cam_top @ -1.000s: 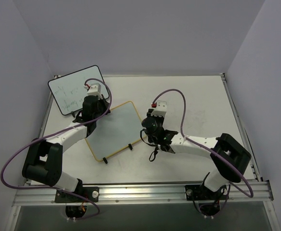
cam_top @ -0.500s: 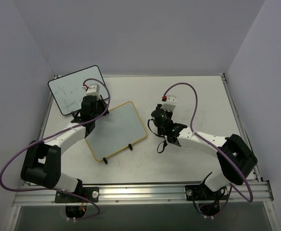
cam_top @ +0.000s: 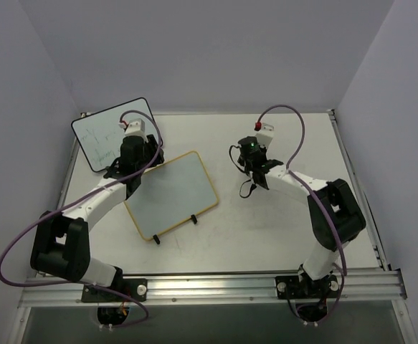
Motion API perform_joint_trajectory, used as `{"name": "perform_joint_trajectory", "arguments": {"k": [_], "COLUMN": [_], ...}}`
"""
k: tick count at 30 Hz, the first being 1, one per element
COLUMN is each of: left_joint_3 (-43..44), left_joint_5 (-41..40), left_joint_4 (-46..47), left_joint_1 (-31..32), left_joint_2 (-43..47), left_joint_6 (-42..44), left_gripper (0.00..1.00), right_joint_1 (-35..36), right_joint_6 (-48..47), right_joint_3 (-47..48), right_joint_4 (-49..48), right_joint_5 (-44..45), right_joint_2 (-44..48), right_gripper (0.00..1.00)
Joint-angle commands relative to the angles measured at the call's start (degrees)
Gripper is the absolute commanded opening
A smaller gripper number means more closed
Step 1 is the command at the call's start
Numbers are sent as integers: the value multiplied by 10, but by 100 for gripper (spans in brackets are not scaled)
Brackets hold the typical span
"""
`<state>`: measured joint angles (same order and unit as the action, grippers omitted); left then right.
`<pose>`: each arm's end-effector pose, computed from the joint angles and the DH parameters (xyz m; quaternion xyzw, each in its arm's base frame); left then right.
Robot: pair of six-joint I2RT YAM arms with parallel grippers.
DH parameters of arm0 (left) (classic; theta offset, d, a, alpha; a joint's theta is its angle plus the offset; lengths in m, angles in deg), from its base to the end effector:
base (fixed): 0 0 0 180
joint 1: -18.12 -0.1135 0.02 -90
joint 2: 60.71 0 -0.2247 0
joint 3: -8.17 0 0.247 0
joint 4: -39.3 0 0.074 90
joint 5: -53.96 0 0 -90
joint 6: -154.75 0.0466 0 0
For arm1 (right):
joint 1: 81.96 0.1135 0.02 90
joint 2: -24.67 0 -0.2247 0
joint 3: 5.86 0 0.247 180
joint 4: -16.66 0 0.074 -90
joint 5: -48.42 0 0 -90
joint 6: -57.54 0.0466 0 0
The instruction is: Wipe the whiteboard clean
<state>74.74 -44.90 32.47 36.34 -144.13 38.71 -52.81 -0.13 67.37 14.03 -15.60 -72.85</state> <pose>0.3258 -0.0997 0.2169 -0.0991 0.8298 -0.1455 0.5295 0.3438 0.1684 0.1919 0.1486 0.8024 0.1199 0.5654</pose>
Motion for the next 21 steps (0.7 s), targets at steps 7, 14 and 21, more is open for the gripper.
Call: {"name": "perform_joint_trajectory", "arguments": {"k": [7, 14, 21], "left_joint_3": [31, 17, -2], "left_joint_5": [0, 31, 37], "left_joint_4": [-16, -44, -46], "left_joint_1": [-5, 1, 5], "left_joint_2": [43, 95, 123], "left_joint_6": [-16, -22, -22], "left_gripper": [56, 57, 58], "right_joint_1": [-99, -134, -142], "right_joint_6": [-16, -19, -28], "right_joint_3": [117, 163, 166], "right_joint_4": [60, 86, 83], "right_joint_5": [-80, -76, -83], "right_joint_2": [-111, -171, -184], "right_gripper": [14, 26, 57]}}
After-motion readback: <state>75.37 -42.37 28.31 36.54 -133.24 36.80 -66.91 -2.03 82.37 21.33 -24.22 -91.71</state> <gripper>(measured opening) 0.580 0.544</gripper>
